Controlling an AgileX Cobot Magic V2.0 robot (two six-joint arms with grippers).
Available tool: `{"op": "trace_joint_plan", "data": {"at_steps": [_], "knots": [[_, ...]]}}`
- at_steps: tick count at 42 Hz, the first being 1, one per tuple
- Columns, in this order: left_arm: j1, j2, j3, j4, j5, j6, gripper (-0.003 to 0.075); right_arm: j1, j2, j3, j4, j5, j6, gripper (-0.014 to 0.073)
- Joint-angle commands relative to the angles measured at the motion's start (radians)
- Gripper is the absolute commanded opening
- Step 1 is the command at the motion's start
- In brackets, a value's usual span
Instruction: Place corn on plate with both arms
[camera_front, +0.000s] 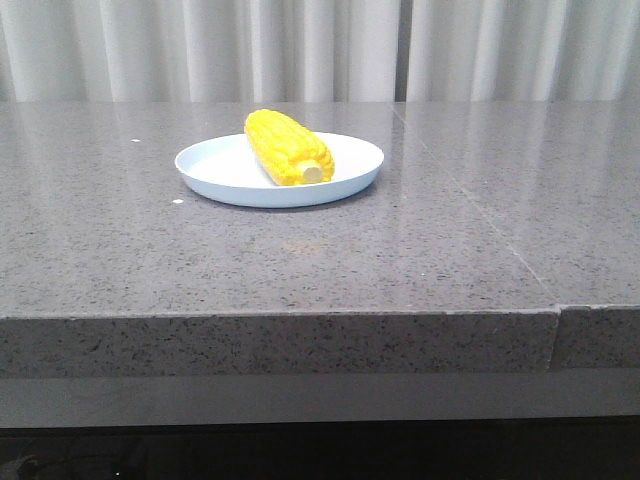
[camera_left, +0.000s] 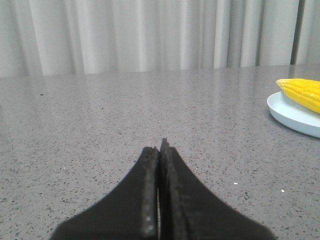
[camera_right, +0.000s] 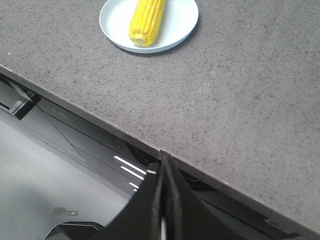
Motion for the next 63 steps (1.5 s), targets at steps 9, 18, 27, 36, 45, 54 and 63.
{"op": "trace_joint_plan", "data": {"at_steps": [9,18,27,36,45,54,63], "knots": [[-0.008,-0.019,0.003,-0.002,-0.085,-0.001,-0.0020,-0.367,-0.242,0.330,-0.029,-0.550,-0.012,-0.0067],[-0.008,-0.019,0.003,-0.002,-0.085,-0.001,-0.0020,-0.497,-0.443,0.663,-0.028,-0.877,-0.012,-0.0067],[-0.008,-0.019,0.003,-0.002,-0.085,-0.001,-0.0020,-0.497,-0.551,0.865,-0.026,-0.995,-0.012,-0.0067],[-0.008,-0.019,0.003,-0.002,-0.085,-0.001,-0.0020,-0.502,-0.551,0.931,-0.020,-1.078,-0.012,-0.0067],[-0.008,-0.019,0.003,-0.002,-0.085,-0.001,-0.0020,-0.504,-0.551,0.931,0.002,-1.080,-0.012,-0.0067],[-0.008,-0.019,0.003,-0.002,-0.085,-0.001,-0.0020,-0.504,-0.551,0.931,0.003,-1.080,-0.012,-0.0067],[-0.008,-0.019,0.003,-0.002,-0.085,-0.001,-0.0020,-0.509,-0.550,0.931,0.003,-1.080,-0.012,-0.0067]]}}
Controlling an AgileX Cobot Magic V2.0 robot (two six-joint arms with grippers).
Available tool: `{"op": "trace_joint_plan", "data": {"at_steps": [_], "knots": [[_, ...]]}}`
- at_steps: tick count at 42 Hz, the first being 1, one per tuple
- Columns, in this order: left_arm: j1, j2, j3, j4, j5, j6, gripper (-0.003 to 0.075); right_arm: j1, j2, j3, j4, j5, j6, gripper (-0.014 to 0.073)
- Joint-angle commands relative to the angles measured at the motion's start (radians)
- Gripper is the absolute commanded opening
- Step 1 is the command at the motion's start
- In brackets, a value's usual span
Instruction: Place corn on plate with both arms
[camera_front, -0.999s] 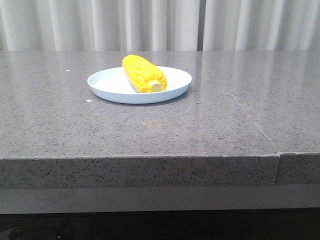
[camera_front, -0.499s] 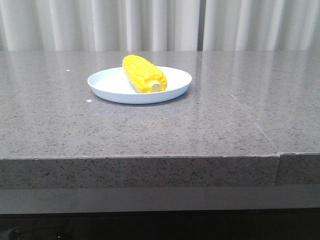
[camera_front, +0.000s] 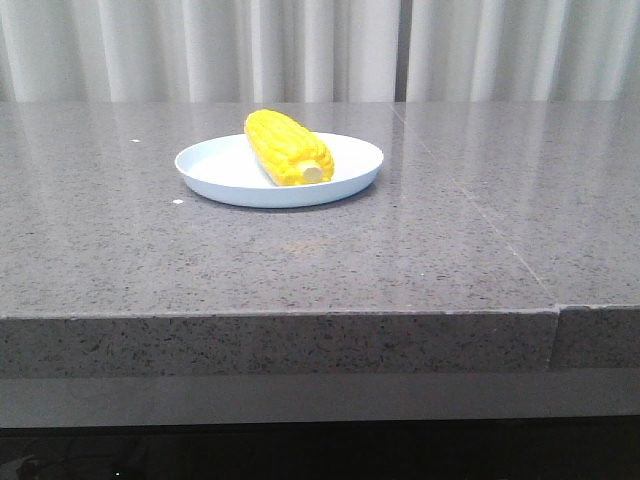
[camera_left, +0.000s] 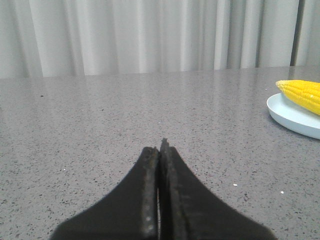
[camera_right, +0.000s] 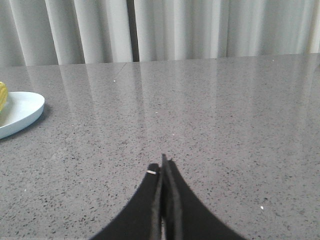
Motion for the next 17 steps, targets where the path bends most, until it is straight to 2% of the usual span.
{"op": "trace_joint_plan", "data": {"at_steps": [1,17], "knots": [[-0.008,-0.019,0.003,-0.002,-0.081,-0.001,-0.0020,-0.011,-0.013,-0.016,0.003,-0.086,-0.012,-0.0067],[-0.008,-0.019,0.003,-0.002,-0.081,-0.001,-0.0020,-0.021,-0.013,-0.016,0.003,-0.086,-0.012,-0.0067]]}}
